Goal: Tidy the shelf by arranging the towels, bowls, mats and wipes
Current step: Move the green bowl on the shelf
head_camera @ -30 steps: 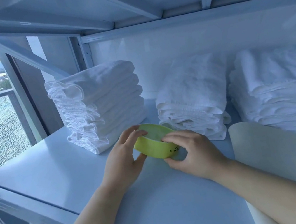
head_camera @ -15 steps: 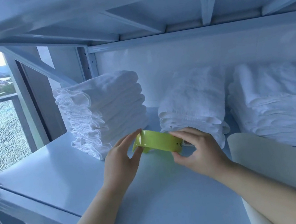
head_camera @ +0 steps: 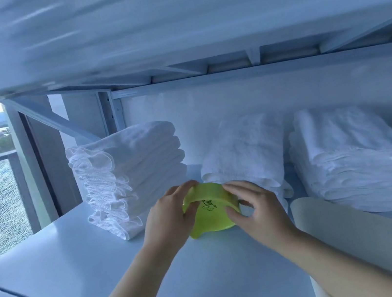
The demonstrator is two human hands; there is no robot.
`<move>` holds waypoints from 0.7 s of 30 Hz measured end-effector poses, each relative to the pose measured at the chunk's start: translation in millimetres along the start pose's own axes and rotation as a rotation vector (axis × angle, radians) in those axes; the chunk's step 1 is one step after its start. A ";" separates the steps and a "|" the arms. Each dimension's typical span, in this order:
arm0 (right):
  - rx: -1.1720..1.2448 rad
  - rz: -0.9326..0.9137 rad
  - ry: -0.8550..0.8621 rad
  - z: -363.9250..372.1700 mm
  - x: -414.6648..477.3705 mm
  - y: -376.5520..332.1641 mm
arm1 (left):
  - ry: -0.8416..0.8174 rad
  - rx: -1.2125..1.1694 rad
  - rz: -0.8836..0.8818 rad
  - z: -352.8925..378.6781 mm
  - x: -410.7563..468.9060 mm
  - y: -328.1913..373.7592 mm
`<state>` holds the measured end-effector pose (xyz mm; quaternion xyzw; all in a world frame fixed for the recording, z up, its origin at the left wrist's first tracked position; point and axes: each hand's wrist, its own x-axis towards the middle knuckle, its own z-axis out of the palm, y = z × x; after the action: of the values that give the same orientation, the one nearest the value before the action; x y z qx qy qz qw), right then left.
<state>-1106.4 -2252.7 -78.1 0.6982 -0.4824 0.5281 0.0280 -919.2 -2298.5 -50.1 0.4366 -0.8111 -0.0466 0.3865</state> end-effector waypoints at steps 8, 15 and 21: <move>-0.149 -0.030 -0.001 -3.2 1.4 6.2 | -0.122 -0.197 -0.335 5.5 -0.4 1.8; -0.310 -0.211 -0.152 4.9 -5.7 3.6 | -0.167 -0.334 -0.590 4.0 8.6 -6.4; -0.219 -0.189 -0.503 11.2 -13.5 4.4 | -0.167 -0.254 -0.569 6.5 3.6 -16.6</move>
<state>-1101.3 -2252.4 -95.4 0.8420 -0.4612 0.2781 0.0316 -913.5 -2313.1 -59.3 0.5888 -0.6730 -0.2894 0.3416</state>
